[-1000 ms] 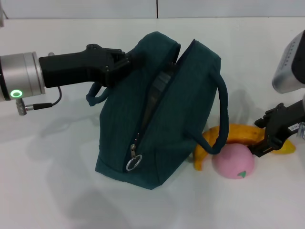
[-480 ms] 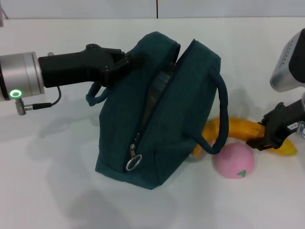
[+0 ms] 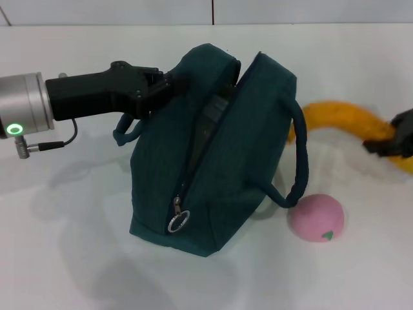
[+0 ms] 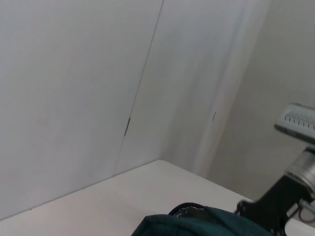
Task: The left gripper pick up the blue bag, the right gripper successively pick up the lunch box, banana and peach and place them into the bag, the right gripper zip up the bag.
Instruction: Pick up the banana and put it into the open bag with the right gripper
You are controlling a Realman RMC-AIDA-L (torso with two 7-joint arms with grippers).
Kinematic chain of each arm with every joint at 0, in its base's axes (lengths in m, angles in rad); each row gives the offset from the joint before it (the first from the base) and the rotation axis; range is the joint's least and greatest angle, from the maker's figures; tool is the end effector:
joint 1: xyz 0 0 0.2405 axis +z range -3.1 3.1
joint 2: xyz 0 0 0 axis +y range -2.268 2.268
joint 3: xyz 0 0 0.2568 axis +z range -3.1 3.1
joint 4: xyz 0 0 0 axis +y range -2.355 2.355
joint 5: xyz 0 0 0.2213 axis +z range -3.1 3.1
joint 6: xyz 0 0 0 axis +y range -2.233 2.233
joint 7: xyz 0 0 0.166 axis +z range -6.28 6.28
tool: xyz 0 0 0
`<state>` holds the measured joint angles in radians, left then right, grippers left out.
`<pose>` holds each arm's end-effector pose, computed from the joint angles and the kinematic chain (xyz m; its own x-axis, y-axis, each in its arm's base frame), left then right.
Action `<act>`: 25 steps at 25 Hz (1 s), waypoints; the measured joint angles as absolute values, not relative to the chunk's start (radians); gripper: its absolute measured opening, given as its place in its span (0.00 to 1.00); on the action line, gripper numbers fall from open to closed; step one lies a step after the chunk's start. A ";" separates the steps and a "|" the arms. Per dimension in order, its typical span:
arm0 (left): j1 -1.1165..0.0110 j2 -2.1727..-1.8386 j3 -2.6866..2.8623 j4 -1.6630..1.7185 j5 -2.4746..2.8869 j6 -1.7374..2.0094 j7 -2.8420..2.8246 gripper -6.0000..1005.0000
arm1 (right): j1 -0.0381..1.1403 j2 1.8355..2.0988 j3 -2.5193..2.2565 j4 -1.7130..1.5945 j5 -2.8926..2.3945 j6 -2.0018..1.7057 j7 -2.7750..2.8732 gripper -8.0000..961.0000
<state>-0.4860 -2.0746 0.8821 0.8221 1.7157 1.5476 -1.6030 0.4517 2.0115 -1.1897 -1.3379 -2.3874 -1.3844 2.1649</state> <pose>-0.2150 0.3614 0.0058 0.6963 0.3438 0.6300 0.4965 -0.8647 -0.0768 0.2354 0.3851 0.0363 0.8616 -0.5076 0.0047 -0.4424 -0.7553 -0.4835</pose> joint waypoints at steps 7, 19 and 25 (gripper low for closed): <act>-0.485 -2.074 0.881 0.822 1.709 1.560 -1.603 0.05 | 0.409 2.012 -1.072 -1.344 -2.285 -1.272 2.137 0.45; -0.489 -2.080 0.880 0.824 1.683 1.626 -1.600 0.05 | 0.389 2.012 -1.179 -1.393 -1.933 -1.189 1.646 0.45; -0.491 -2.080 0.880 0.823 1.683 1.626 -1.600 0.05 | 0.426 2.011 -1.236 -1.491 -1.943 -1.210 1.554 0.45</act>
